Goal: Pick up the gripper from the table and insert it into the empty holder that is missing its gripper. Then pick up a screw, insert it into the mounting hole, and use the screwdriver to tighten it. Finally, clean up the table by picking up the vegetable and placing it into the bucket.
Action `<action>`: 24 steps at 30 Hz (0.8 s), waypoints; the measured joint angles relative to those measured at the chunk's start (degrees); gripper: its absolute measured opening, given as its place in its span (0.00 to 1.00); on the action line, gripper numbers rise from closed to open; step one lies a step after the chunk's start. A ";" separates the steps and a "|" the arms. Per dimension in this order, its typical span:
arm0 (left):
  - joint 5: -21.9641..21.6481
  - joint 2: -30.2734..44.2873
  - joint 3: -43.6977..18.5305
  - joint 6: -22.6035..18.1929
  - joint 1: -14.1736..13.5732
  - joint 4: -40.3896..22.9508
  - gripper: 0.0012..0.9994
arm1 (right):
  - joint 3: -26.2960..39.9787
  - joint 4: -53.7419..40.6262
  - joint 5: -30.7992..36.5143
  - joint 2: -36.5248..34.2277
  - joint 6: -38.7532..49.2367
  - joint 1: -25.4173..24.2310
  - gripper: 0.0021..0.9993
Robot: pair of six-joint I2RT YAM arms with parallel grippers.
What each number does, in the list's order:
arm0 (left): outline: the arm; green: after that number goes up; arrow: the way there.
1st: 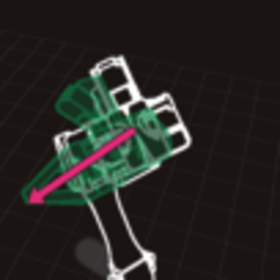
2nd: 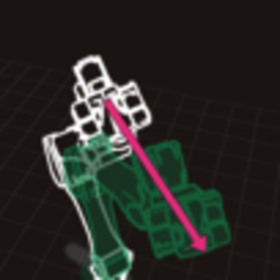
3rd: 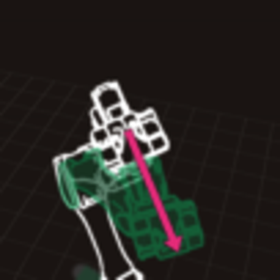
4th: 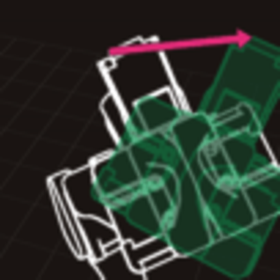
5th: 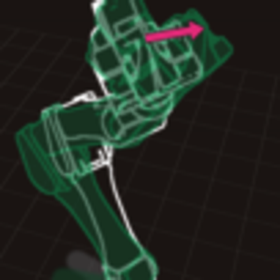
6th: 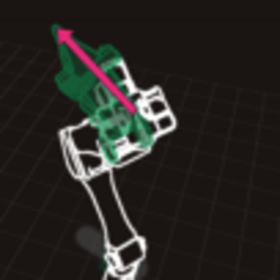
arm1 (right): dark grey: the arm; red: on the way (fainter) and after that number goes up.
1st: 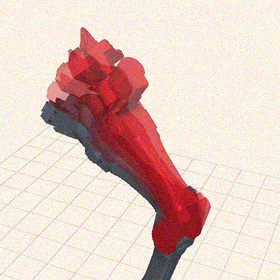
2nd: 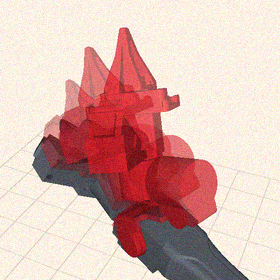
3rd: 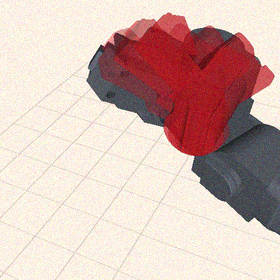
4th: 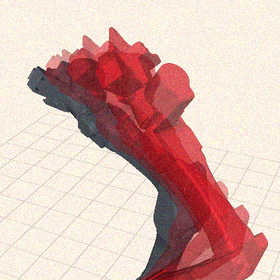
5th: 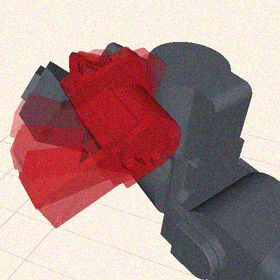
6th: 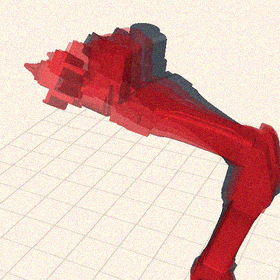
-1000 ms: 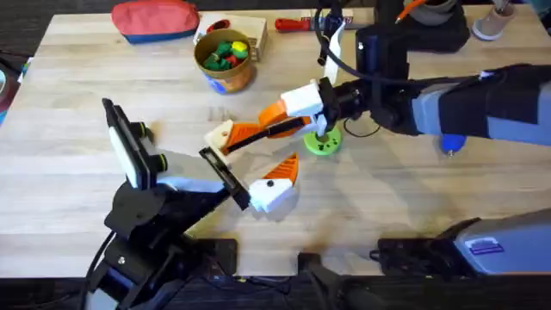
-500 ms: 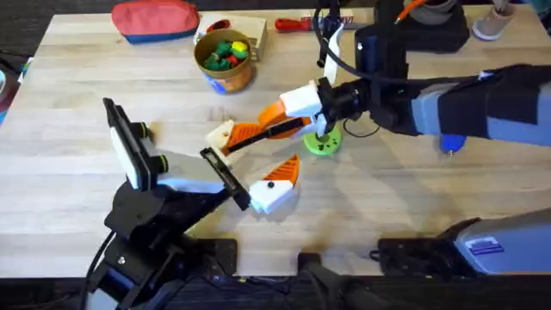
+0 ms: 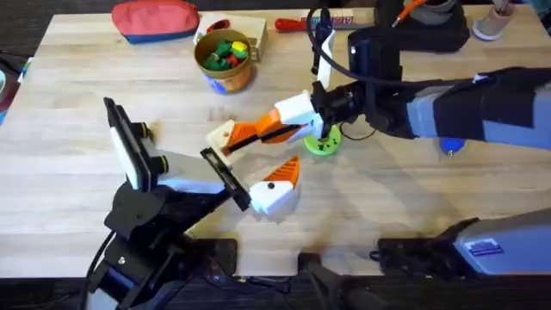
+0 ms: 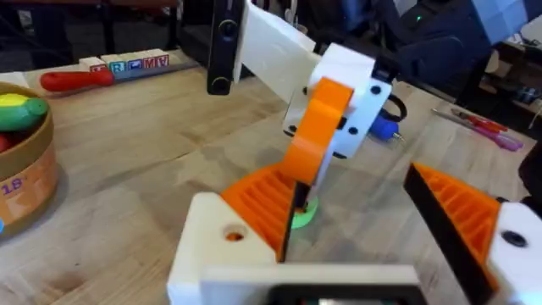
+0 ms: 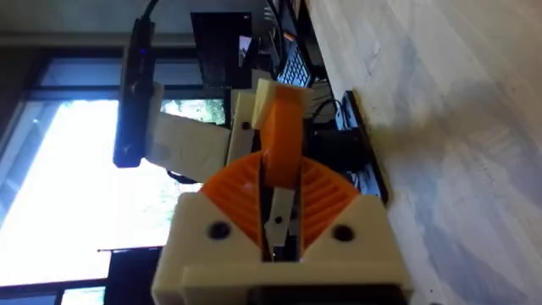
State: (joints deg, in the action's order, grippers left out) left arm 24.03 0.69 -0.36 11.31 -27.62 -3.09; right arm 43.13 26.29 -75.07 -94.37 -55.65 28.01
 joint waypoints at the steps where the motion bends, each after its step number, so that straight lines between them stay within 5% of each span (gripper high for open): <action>1: 0.00 0.00 0.00 -0.01 0.00 0.00 0.94 | 0.00 -0.03 0.00 0.00 -0.14 -0.03 0.14; 4: -0.02 0.00 0.00 -0.15 0.00 0.02 0.94 | 0.00 -0.17 0.05 0.00 -0.37 -0.04 0.01; 24: 4.25 0.00 0.00 -1.66 0.63 0.03 0.94 | 0.00 -0.12 3.99 0.00 -0.95 0.87 0.00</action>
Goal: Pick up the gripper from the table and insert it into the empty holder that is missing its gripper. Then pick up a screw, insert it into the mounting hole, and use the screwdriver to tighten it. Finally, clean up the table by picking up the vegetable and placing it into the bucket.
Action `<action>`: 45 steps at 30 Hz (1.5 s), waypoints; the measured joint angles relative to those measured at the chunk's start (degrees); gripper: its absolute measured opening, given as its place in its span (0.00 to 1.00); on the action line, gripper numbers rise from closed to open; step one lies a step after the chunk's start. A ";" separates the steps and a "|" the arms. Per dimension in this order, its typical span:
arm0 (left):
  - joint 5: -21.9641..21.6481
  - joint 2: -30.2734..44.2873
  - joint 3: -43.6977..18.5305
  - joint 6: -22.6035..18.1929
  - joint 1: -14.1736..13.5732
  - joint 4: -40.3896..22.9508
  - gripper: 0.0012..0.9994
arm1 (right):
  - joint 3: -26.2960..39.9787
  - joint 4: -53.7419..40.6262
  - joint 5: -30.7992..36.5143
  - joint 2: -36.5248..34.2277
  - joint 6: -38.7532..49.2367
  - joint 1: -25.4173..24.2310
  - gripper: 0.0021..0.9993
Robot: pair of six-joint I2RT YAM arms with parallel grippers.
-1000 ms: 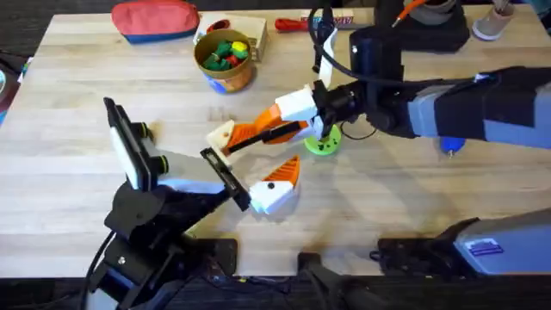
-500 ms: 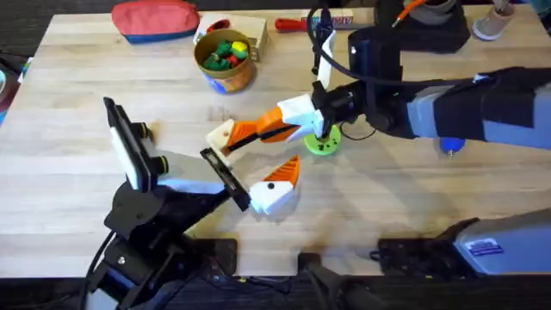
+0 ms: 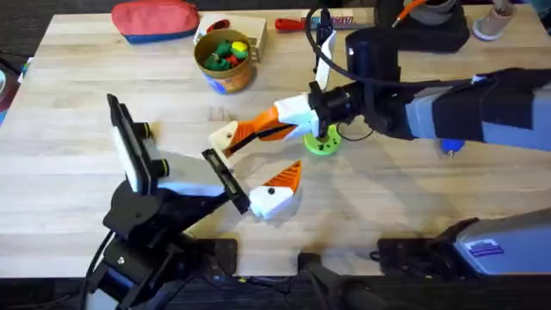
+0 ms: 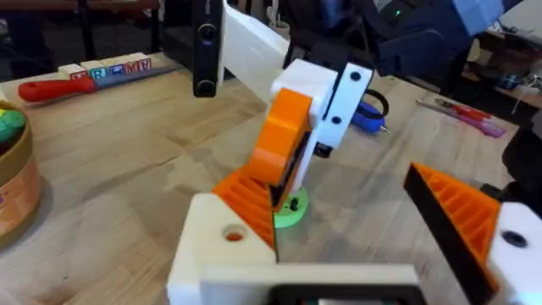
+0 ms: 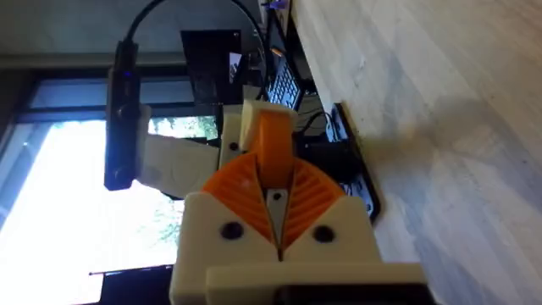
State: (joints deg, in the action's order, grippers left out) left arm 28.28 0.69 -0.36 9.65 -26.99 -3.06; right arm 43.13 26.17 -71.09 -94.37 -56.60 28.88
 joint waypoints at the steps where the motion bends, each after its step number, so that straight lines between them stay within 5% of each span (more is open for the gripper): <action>1: 0.04 0.00 0.00 -0.04 0.08 -0.01 0.94 | 0.00 0.00 0.22 0.00 0.00 0.10 0.00; 18: -0.52 0.00 0.00 -0.15 0.57 -0.05 0.94 | 0.00 0.39 2.24 0.00 0.32 1.27 0.01; 28: 0.88 0.00 0.00 -0.17 -0.49 0.04 0.94 | 0.00 0.39 0.09 0.00 0.92 2.10 0.29; 38: 1.08 0.00 0.00 -0.17 -0.63 0.04 0.94 | 0.00 0.48 -2.89 0.00 1.19 -0.79 0.97; 45: 1.08 0.00 0.00 -0.17 -0.63 0.04 0.94 | 0.00 0.52 -2.37 0.00 3.22 -1.36 0.99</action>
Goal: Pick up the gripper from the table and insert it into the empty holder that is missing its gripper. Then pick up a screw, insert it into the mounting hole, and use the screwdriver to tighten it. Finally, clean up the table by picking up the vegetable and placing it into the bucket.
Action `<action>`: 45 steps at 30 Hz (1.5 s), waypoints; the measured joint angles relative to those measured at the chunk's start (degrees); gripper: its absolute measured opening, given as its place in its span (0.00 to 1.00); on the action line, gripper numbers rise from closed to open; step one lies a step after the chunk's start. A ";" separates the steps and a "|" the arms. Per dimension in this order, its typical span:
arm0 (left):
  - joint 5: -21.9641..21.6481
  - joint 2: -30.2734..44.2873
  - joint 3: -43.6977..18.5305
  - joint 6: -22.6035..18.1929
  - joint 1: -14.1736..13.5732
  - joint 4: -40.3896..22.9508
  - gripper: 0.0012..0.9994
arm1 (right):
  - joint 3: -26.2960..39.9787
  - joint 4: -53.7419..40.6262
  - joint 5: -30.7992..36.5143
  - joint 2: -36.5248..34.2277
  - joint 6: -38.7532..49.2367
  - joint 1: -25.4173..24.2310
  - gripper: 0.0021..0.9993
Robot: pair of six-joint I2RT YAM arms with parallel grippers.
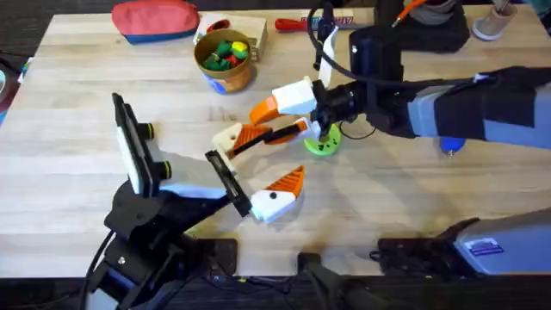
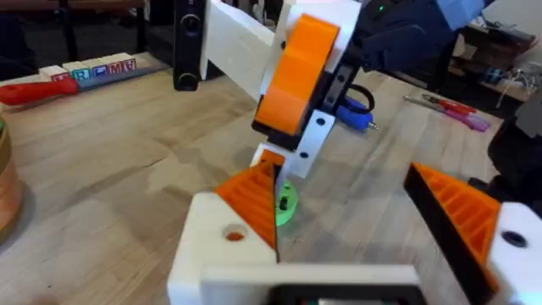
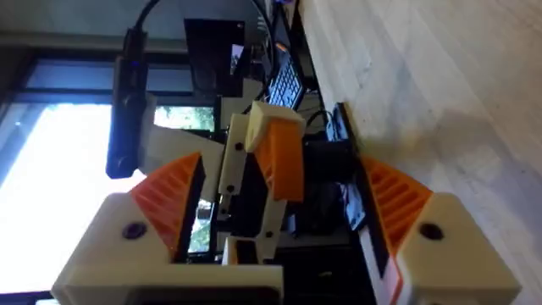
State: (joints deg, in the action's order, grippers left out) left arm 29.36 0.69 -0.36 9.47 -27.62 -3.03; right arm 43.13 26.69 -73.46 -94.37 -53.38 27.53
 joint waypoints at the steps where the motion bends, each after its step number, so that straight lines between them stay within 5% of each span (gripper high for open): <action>1: 0.00 0.00 0.00 0.00 0.00 0.00 0.94 | 0.00 -0.02 0.50 0.00 0.80 -0.43 0.99; 12: 0.00 0.00 0.00 0.00 0.00 0.00 0.94 | 5.56 -2.78 7.99 0.02 12.05 -11.77 0.99; 16: 0.00 0.00 0.00 0.00 0.00 0.00 0.94 | 8.26 -17.86 12.50 1.66 20.37 -16.20 0.99; 22: 0.00 0.00 0.00 0.00 0.00 0.00 0.94 | 15.36 -52.93 25.55 8.21 40.83 -19.38 0.99; 31: 0.00 0.00 0.00 0.00 0.00 0.00 0.94 | 20.52 -76.50 54.28 18.43 59.52 -7.97 0.99; 45: 0.02 0.00 0.00 0.00 0.00 0.00 0.94 | 18.93 -76.05 66.47 14.86 55.71 4.53 0.99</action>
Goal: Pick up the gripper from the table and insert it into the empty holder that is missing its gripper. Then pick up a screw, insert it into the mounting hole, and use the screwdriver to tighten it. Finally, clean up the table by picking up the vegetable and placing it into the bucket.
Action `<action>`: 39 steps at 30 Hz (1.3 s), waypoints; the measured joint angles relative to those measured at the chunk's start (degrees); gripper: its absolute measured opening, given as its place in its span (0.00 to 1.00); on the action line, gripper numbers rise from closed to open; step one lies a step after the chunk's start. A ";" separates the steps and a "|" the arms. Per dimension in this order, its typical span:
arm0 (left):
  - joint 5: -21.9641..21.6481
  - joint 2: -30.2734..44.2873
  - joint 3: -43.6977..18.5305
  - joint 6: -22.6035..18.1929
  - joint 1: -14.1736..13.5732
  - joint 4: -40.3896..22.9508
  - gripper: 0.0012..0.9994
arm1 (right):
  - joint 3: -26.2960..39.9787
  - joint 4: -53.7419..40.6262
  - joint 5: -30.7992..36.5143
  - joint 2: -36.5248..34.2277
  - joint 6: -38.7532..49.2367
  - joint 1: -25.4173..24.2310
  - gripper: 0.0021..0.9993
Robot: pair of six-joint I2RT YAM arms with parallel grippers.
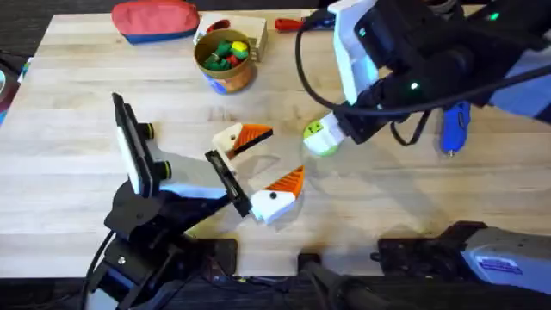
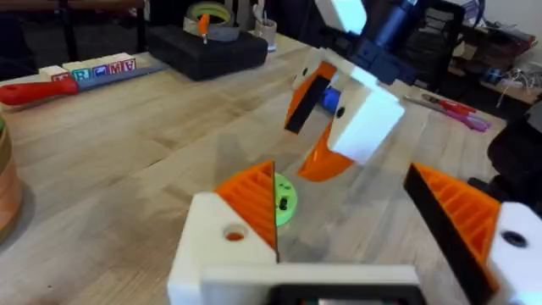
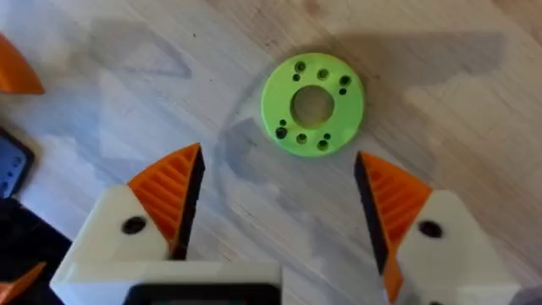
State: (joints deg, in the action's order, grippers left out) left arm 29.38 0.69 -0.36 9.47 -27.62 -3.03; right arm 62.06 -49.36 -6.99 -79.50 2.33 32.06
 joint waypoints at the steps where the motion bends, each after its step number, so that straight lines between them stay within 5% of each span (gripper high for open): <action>1: -0.02 0.00 0.00 0.00 0.00 0.00 0.94 | -0.93 1.09 1.26 0.00 -1.47 0.88 0.99; 6: -0.02 0.00 0.00 0.00 0.00 0.00 0.94 | -5.21 5.12 6.07 -0.24 -8.09 5.47 0.99; 11: -0.02 0.00 0.00 0.00 0.00 0.00 0.94 | -5.61 8.00 8.50 -0.28 -13.77 8.06 0.82; 27: -0.01 0.00 0.00 0.00 0.00 0.00 0.94 | -5.61 8.56 9.76 -6.11 -20.43 8.43 0.34; 39: -0.02 0.00 0.00 0.00 0.00 0.02 0.94 | -5.61 9.04 10.00 -9.75 -21.22 8.43 0.16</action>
State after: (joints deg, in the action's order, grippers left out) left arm 29.36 0.69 -0.36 9.47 -27.62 -3.01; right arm 56.45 -40.32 3.01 -89.25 -18.90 40.49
